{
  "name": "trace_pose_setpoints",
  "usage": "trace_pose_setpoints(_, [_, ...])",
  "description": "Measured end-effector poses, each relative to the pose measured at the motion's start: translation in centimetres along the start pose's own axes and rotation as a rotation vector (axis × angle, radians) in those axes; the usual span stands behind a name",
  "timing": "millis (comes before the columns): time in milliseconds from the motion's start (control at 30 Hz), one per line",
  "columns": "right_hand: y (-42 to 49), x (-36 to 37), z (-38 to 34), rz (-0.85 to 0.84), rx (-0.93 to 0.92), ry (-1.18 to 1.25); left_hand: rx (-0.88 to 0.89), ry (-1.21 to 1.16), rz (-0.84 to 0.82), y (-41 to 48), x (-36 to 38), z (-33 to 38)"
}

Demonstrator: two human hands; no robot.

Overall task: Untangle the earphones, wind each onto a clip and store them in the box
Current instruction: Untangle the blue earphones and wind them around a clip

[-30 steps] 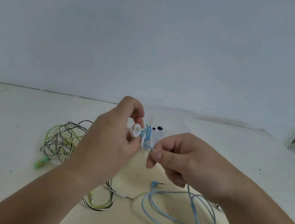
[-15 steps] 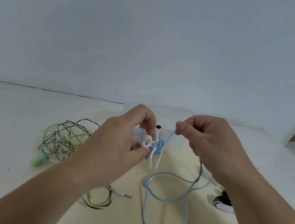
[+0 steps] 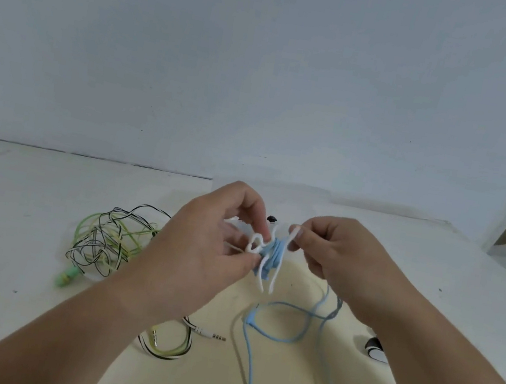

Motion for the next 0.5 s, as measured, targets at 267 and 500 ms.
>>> trace_pose_setpoints(267, [-1.0,3.0,-1.0,-0.343,-0.096,0.055,-0.021,0.092,0.331,0.3,-1.2,-1.0])
trace_pose_setpoints(500, [-1.4,2.6,-1.7,-0.388,-0.167,-0.116,0.062,0.285,0.335,0.3,-1.2,-0.6])
Point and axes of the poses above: each hand's wrist, its own y-axis towards the middle knuckle, its own x-axis out of the palm, z = x × y, the point moved 3 cm from there along y, towards the middle knuckle, and after that the axes turned 2 degrees about -z, right-handed, at the moved point
